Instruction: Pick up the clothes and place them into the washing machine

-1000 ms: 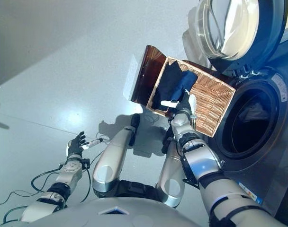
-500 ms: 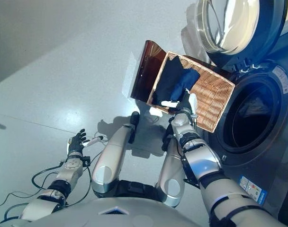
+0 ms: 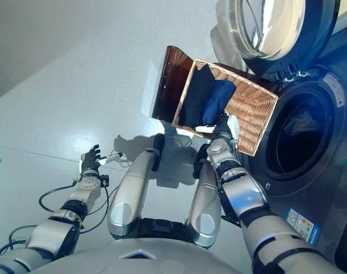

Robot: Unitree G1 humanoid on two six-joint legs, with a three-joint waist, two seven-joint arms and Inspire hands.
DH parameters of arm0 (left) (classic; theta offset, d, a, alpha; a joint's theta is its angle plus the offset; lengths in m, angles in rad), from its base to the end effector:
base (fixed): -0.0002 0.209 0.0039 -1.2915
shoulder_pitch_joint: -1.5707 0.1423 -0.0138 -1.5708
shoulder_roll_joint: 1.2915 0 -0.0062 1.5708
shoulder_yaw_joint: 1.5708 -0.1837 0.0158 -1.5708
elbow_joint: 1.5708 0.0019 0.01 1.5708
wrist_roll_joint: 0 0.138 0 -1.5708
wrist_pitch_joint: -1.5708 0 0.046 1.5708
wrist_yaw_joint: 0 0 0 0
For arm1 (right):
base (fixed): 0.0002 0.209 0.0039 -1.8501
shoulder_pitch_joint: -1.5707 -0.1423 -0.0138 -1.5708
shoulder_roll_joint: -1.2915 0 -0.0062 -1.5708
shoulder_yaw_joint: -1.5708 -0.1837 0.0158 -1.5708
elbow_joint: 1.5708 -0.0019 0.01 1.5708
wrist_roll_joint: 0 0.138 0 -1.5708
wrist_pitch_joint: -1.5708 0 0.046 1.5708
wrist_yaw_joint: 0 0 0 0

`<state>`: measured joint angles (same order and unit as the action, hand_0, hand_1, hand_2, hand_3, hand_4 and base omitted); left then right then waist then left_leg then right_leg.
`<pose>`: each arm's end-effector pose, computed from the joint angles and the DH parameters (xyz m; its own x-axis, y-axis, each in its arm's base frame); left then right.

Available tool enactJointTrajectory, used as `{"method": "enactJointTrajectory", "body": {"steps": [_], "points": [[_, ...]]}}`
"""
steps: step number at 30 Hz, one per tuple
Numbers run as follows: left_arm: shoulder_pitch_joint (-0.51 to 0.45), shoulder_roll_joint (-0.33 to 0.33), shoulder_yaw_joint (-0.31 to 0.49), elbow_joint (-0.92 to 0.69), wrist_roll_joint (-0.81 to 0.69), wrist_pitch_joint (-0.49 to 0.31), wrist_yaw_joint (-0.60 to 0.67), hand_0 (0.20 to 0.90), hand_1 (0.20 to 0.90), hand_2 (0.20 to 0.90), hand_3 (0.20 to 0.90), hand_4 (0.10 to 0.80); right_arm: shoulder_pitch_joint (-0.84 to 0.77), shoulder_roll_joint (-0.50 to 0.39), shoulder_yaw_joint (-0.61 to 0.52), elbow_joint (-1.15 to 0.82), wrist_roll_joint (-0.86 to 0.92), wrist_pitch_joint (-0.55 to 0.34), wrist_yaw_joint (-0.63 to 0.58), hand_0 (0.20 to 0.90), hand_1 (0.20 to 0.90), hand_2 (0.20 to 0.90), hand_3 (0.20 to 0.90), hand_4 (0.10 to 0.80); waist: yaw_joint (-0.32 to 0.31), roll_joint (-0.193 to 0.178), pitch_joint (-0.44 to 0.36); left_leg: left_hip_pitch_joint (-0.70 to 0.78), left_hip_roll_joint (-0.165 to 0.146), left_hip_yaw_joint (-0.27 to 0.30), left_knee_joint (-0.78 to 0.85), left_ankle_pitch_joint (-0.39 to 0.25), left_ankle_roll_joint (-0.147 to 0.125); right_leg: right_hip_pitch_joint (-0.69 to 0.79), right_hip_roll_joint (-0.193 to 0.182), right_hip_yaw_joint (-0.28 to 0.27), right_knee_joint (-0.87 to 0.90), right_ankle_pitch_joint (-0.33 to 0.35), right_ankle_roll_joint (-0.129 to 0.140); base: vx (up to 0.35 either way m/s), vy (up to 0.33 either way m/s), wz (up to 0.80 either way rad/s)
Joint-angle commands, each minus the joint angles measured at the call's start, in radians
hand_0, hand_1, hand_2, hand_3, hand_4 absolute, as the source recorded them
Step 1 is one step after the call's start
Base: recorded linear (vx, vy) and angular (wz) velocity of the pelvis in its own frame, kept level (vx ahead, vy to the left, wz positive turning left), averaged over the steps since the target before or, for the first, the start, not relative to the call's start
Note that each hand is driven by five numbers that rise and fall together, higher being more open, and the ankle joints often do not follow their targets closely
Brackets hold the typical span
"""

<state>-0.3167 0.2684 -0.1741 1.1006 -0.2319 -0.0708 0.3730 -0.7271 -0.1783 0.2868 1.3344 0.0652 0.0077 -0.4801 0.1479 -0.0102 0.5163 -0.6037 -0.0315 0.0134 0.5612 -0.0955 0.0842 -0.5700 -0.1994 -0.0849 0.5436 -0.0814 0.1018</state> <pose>0.2049 0.2136 -0.0602 0.7000 0.4545 -0.5508 -0.2692 0.8823 0.3860 0.2895 -0.1646 -0.0036 0.8228 -0.4239 -0.3787 0.1566 0.8095 -0.5659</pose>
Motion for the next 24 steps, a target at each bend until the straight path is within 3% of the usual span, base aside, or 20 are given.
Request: {"method": "enactJointTrajectory", "body": {"steps": [1, 7, 8, 12, 14, 16, 21, 24], "points": [[0.019, 0.039, 0.015, 0.054, -0.004, -0.001, 0.055, 0.9, 0.9, 0.9, 0.9, 0.8, -0.041, -0.064, 0.001, -0.015, -0.008, 0.0, -0.028, 0.9, 0.9, 0.9, 0.9, 0.8, 0.008, 0.01, -0.026, -0.029, -0.008, 0.021, 0.005, -0.029, -0.063, 0.006, -0.007, 0.025, 0.046, -0.046, -0.028, 0.0, 0.0, 0.0], [0.008, 0.039, 0.026, 0.073, -0.005, 0.007, 0.059, 0.9, 0.9, 0.9, 0.9, 0.8, -0.046, -0.041, -0.013, -0.029, 0.046, -0.018, -0.024, 0.9, 0.9, 0.9, 0.9, 0.8, 0.001, 0.005, -0.035, -0.022, -0.007, 0.025, -0.005, -0.029, -0.061, 0.008, -0.007, 0.027, 0.04, -0.04, -0.026, -0.006, 0.004, -0.02], [0.011, 0.041, 0.03, 0.072, -0.005, 0.005, 0.059, 0.9, 0.9, 0.9, 0.9, 0.8, -0.047, -0.04, -0.015, -0.031, 0.05, -0.02, -0.025, 0.9, 0.9, 0.9, 0.9, 0.8, 0.0, 0.006, -0.038, -0.029, -0.007, 0.03, -0.023, 0.004, -0.055, 0.001, -0.009, 0.021, 0.022, -0.01, -0.032, -0.046, 0.021, -0.07], [0.026, 0.044, 0.03, 0.044, -0.014, -0.008, 0.059, 0.9, 0.9, 0.9, 0.9, 0.8, -0.045, -0.031, -0.009, -0.041, 0.049, -0.024, -0.027, 0.9, 0.9, 0.9, 0.9, 0.8, -0.001, 0.004, -0.056, -0.015, -0.009, 0.033, -0.05, 0.009, -0.055, 0.012, -0.009, 0.024, -0.003, 0.002, -0.028, -0.014, 0.005, -0.01], [0.141, 0.121, 0.091, -0.016, -0.017, -0.049, 0.011, 0.9, 0.9, 0.9, 0.9, 0.8, -0.042, -0.062, -0.032, -0.068, 0.061, -0.043, -0.029, 0.9, 0.9, 0.9, 0.9, 0.8, 0.032, 0.02, -0.061, -0.01, -0.017, 0.022, -0.066, 0.018, -0.057, 0.022, -0.017, 0.011, -0.014, 0.005, -0.023, 0.061, -0.047, 0.04], [0.166, 0.17, 0.092, -0.109, -0.016, -0.069, 0.015, 0.9, 0.9, 0.9, 0.9, 0.8, -0.031, -0.076, -0.031, -0.12, 0.052, -0.056, -0.026, 0.9, 0.9, 0.9, 0.9, 0.8, 0.034, 0.027, -0.054, 0.005, -0.02, 0.02, -0.062, -0.007, -0.063, 0.038, -0.017, 0.015, -0.008, -0.019, -0.014, 0.068, -0.02, 0.01], [0.186, 0.196, 0.107, -0.27, -0.077, -0.107, -0.026, 0.9, 0.9, 0.9, 0.9, 0.8, -0.002, -0.098, -0.039, -0.165, 0.044, -0.067, -0.007, 0.9, 0.9, 0.9, 0.9, 0.8, 0.029, 0.034, -0.047, 0.009, -0.025, 0.02, -0.069, -0.005, -0.061, 0.043, -0.02, 0.012, -0.016, -0.018, -0.012, -0.007, 0.005, 0.01], [0.198, 0.189, 0.111, -0.281, -0.086, -0.106, -0.037, 0.9, 0.9, 0.9, 0.9, 0.8, -0.004, -0.106, -0.045, -0.158, 0.041, -0.065, 0.001, 0.9, 0.9, 0.9, 0.9, 0.8, 0.029, 0.036, -0.05, 0.01, -0.027, 0.021, -0.075, -0.003, -0.062, 0.045, -0.022, 0.01, -0.02, -0.016, -0.01, 0.0, 0.0, 0.0]]}}
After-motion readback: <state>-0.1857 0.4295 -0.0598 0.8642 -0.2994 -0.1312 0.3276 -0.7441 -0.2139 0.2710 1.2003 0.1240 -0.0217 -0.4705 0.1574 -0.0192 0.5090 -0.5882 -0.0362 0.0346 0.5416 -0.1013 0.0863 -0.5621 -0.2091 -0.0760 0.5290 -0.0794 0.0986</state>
